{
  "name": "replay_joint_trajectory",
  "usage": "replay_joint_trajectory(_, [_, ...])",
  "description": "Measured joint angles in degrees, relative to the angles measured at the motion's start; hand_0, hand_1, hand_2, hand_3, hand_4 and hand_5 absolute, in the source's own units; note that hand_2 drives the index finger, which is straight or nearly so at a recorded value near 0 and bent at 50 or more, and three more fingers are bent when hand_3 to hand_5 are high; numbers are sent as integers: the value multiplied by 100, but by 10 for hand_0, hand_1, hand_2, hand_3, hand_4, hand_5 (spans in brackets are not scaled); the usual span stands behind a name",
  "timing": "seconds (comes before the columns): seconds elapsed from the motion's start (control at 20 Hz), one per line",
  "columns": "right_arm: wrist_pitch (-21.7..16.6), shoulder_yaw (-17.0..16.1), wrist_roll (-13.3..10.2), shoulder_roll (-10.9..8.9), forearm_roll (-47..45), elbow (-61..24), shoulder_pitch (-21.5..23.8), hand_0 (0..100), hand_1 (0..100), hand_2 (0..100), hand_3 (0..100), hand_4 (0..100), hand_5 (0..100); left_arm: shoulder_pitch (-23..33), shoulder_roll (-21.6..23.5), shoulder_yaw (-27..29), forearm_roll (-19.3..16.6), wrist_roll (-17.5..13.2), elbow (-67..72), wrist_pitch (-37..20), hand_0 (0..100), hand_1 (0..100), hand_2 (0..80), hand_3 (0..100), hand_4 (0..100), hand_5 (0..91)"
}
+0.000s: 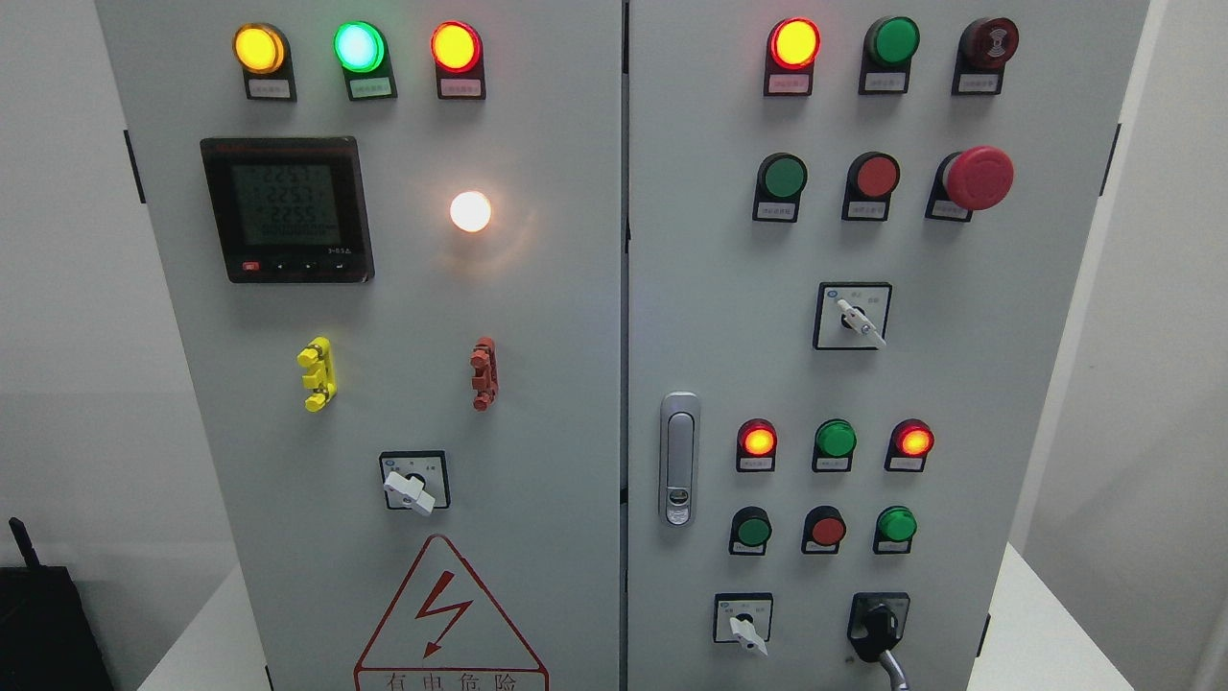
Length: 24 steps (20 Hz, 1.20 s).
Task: Trip black knob to open circuit
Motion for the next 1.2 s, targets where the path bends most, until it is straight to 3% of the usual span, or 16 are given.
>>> replay_joint_trajectory(1.2, [0,20,-2,1,14,14,-8,132,220,18,1000,1000,1000,0,0,0,0,0,0,0,120,389,0,0,0,0])
